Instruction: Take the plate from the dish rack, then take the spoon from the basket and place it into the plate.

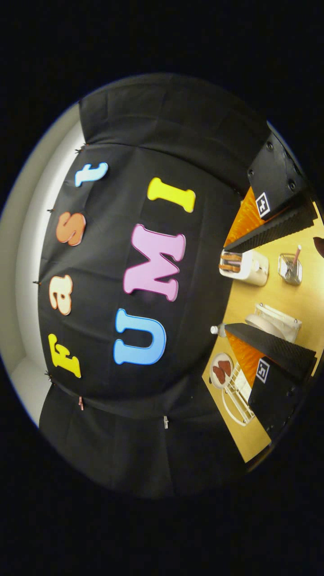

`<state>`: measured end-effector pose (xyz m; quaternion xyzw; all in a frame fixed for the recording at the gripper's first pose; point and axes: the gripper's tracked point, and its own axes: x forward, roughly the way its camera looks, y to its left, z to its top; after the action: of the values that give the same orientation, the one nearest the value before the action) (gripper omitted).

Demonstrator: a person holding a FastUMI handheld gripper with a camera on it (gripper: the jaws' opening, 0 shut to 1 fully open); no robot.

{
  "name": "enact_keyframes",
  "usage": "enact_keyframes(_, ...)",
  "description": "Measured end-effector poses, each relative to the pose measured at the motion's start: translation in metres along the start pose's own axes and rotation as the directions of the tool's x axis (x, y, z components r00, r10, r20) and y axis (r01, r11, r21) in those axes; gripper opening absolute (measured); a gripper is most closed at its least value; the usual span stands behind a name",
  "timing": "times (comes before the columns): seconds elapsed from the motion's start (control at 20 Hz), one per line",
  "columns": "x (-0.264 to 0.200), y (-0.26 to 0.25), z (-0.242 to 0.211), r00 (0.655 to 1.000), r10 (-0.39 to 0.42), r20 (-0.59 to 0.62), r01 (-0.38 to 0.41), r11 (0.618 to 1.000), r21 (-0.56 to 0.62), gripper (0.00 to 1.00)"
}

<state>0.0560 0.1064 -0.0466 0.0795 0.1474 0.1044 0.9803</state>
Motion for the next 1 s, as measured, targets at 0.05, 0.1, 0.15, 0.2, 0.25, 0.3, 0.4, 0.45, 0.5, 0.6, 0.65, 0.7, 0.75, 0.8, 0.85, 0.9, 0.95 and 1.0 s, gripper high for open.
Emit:
enact_keyframes(0.05,0.015,0.007,-0.012,0.998,0.018,-0.065,-0.015,0.999,0.039,0.97)
enact_keyframes(0.1,0.029,0.015,-0.024,0.993,0.039,-0.112,-0.031,0.997,0.075,0.97)
enact_keyframes(0.15,0.041,0.025,-0.035,0.987,0.06,-0.148,-0.046,0.994,0.099,0.97)
enact_keyframes(0.2,0.053,0.032,-0.048,0.981,0.066,-0.183,-0.046,0.993,0.111,0.97)
enact_keyframes(0.25,0.065,0.038,-0.063,0.973,0.065,-0.223,-0.041,0.993,0.111,0.97)
enact_keyframes(0.3,0.077,0.041,-0.08,0.963,0.057,-0.265,-0.03,0.994,0.104,0.96)
enact_keyframes(0.4,0.1,0.048,-0.11,0.939,0.03,-0.343,-0.003,0.997,0.078,0.95)
enact_keyframes(0.45,0.111,0.047,-0.126,0.924,0.004,-0.382,0.018,0.998,0.054,0.93)
enact_keyframes(0.5,0.117,0.045,-0.143,0.904,-0.024,-0.426,0.042,0.999,0.032,0.89)
enact_keyframes(0.6,0.13,0.043,-0.166,0.875,-0.069,-0.479,0.094,0.995,0.028,0.73)
enact_keyframes(0.65,0.133,0.046,-0.171,0.869,-0.081,-0.488,0.117,0.992,0.044,0.69)
enact_keyframes(0.7,0.137,0.047,-0.176,0.863,-0.098,-0.496,0.141,0.989,0.05,0.64)
enact_keyframes(0.75,0.141,0.048,-0.181,0.856,-0.108,-0.505,0.152,0.987,0.047,0.61)
enact_keyframes(0.8,0.143,0.049,-0.186,0.851,-0.121,-0.51,0.158,0.987,0.029,0.56)
enact_keyframes(0.85,0.146,0.052,-0.19,0.847,-0.127,-0.516,0.159,0.987,0.018,0.53)
enact_keyframes(0.9,0.146,0.052,-0.194,0.838,-0.142,-0.527,0.17,0.985,0.004,0.43)
enact_keyframes(0.95,0.148,0.05,-0.193,0.834,-0.169,-0.525,0.196,0.981,-0.005,0.36)
enact_keyframes(1.0,0.148,0.045,-0.189,0.828,-0.206,-0.522,0.23,0.973,-0.02,0.28)
